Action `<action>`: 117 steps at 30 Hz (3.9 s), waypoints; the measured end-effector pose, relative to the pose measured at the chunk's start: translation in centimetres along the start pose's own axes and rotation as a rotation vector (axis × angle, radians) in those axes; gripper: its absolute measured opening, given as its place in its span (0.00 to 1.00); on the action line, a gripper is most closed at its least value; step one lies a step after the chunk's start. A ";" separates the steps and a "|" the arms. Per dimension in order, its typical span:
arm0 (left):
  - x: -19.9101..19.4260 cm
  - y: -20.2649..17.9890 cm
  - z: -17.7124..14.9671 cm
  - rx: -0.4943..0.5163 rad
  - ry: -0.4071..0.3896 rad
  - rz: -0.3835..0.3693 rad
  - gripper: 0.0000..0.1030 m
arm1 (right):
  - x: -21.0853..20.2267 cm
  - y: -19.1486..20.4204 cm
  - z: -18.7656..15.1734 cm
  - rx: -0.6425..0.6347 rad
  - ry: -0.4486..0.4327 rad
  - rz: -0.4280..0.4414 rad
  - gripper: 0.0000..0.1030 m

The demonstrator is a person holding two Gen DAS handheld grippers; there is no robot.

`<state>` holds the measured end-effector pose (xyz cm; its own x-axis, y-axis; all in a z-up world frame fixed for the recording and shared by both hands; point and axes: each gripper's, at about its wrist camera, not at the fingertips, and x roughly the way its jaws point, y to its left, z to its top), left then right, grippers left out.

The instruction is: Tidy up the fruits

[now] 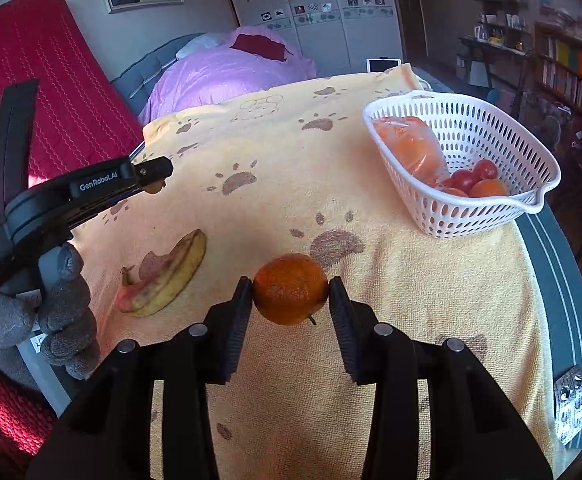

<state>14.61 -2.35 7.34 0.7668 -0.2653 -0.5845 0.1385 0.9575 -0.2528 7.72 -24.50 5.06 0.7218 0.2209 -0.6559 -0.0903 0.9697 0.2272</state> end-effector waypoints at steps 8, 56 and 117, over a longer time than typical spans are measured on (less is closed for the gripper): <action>0.4 -0.5 -0.1 0.018 0.014 0.000 0.26 | -1.5 -4.2 3.5 0.093 -0.108 -0.046 0.40; 0.4 -1.2 -0.3 0.041 0.019 -0.014 0.26 | -3.2 -7.1 -4.6 0.133 0.031 -0.169 0.35; 1.6 -1.7 -0.9 0.075 0.038 -0.004 0.26 | -1.6 -12.5 3.8 0.404 -0.405 -0.460 0.60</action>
<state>15.06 -4.54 6.18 0.7419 -0.2723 -0.6127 0.1894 0.9617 -0.1981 10.29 -37.40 6.01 0.8298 -0.3314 -0.4490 0.4868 0.8233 0.2920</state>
